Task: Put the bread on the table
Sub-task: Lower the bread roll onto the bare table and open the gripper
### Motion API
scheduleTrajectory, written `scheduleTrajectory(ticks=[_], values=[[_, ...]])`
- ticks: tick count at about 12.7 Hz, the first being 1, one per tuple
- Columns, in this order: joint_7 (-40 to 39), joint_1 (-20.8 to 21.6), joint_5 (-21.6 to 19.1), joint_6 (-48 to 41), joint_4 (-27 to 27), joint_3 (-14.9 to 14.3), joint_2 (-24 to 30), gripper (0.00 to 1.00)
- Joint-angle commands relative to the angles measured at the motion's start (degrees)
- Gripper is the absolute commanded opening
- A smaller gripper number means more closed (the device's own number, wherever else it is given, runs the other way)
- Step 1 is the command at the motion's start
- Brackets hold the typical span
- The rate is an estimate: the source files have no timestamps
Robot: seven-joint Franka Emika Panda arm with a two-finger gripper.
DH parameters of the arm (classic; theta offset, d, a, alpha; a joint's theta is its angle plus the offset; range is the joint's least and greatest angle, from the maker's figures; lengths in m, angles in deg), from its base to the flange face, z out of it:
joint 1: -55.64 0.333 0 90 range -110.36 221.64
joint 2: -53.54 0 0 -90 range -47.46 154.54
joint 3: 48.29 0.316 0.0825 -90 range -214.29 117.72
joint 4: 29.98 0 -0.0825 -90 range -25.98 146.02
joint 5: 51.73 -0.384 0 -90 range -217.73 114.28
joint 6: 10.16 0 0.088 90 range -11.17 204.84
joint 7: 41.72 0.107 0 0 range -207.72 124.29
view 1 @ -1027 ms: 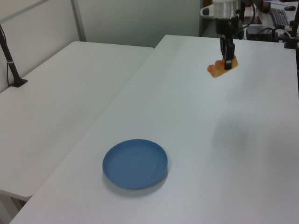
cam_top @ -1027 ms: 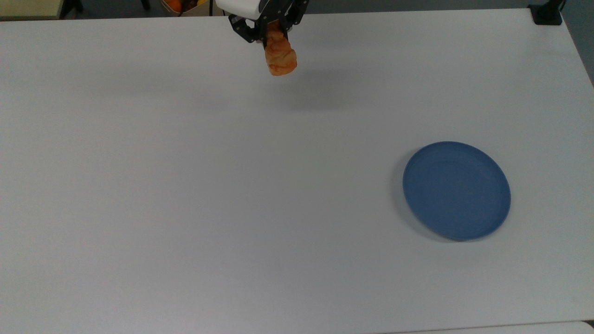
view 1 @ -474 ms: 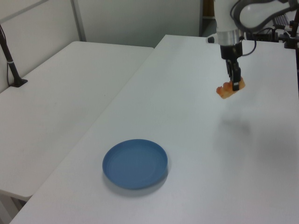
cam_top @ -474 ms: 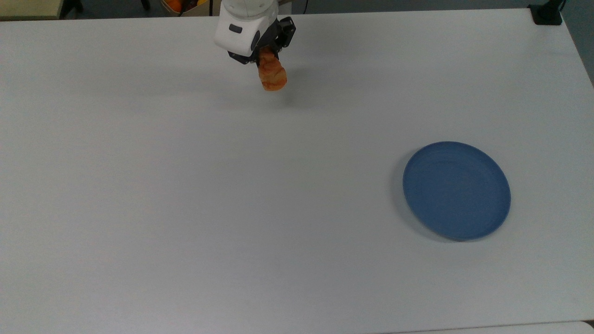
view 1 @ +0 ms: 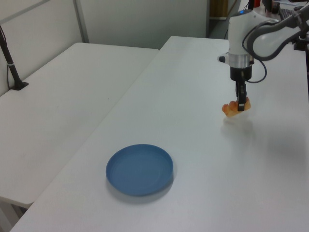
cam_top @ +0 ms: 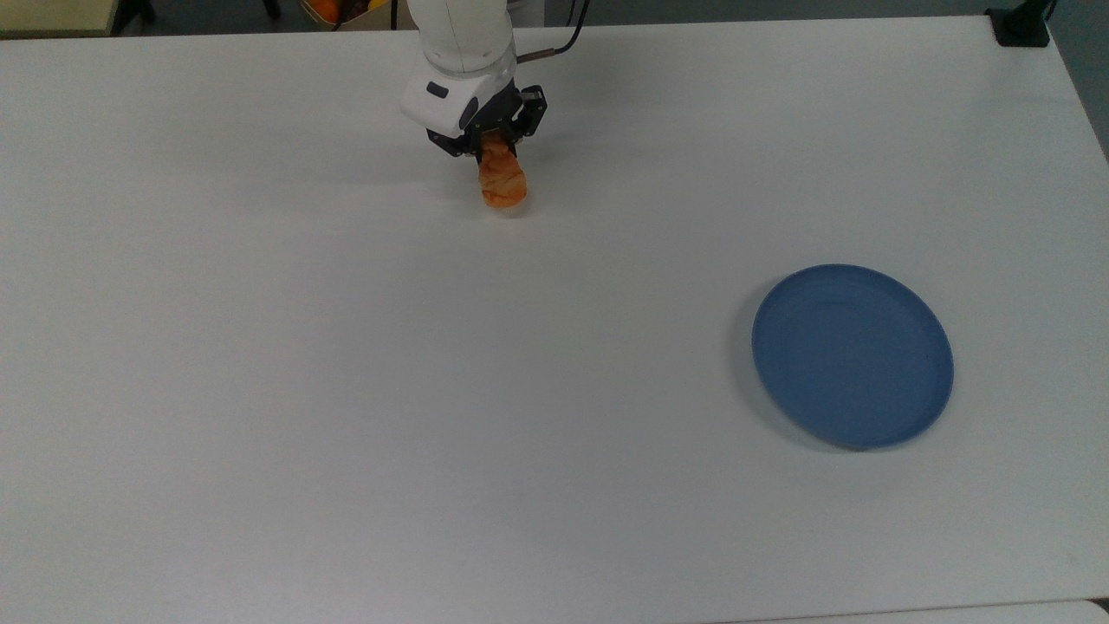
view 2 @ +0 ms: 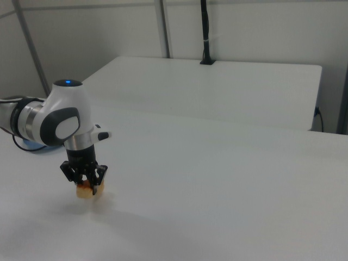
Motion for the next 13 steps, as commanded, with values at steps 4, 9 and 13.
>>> scheduleTrajectory(ticks=[4, 9, 13], values=[[6.19, 0.49, -0.30, 14.13, 8.63, 0.08, 1.07, 0.39], [6.10, 1.02, -0.30, 15.73, 9.79, 0.43, -0.33, 0.42], [6.36, 1.29, -0.30, 15.21, 9.53, 0.43, -0.25, 0.54]])
